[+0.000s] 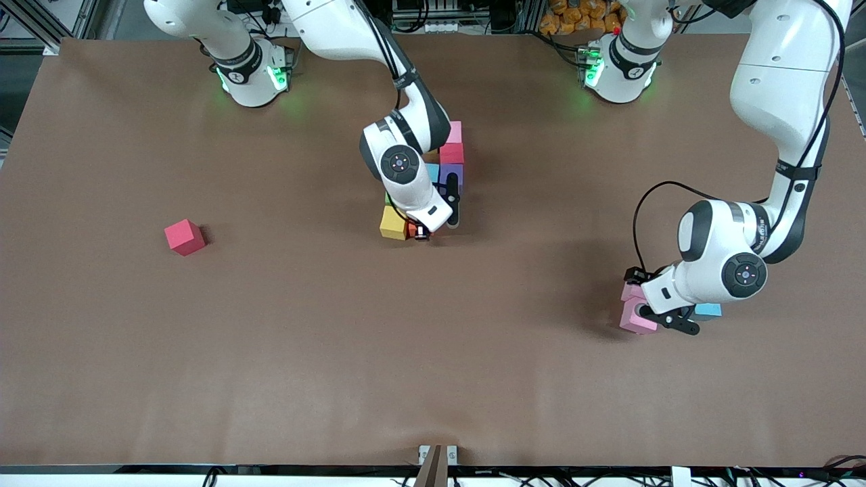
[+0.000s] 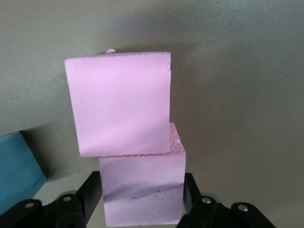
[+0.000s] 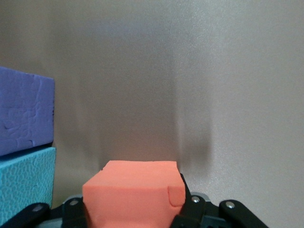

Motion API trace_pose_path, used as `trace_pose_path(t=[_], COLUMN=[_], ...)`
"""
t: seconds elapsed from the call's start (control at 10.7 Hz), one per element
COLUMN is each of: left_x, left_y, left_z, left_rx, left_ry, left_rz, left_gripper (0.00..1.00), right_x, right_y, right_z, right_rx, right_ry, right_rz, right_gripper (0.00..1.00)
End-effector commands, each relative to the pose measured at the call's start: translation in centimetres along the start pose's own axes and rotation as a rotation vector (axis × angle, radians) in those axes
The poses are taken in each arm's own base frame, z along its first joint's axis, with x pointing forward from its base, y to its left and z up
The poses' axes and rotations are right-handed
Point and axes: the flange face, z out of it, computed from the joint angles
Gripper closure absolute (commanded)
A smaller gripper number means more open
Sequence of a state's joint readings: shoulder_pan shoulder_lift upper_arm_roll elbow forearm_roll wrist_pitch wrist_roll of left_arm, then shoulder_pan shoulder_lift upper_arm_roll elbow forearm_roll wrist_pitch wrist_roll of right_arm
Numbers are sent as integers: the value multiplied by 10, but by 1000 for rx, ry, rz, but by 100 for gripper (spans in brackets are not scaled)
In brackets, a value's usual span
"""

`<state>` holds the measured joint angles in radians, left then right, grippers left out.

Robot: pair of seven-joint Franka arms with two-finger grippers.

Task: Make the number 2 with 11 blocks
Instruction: 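Grasp the top pink cube with the left gripper while the right holds orange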

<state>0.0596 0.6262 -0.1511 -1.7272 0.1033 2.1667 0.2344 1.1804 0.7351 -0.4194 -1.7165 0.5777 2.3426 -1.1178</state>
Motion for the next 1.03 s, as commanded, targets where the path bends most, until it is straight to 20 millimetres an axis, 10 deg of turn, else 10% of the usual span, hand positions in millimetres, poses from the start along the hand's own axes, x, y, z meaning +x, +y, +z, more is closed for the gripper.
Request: trace_pose_path(t=[0.0, 0.28, 0.37, 0.56, 0.93], left_x=[4, 8, 9, 10, 11], left_y=[-2, 9, 17, 35, 102], left_z=[-3, -29, -47, -76, -132], left_rx=[21, 35, 45, 57, 41], left_ry=[9, 45, 66, 103, 120], left_rz=[24, 39, 51, 78, 178], left_gripper=[57, 64, 64, 64, 64], right_x=[-13, -13, -11, -11, -15], right_y=[0, 0, -1, -1, 8], right_z=[1, 0, 0, -2, -18], right_rx=[-5, -7, -6, -2, -14], right_ry=[-10, -8, -6, -5, 6], right_rz=[-20, -16, 4, 71, 75], right_gripper=[81, 81, 65, 0, 0])
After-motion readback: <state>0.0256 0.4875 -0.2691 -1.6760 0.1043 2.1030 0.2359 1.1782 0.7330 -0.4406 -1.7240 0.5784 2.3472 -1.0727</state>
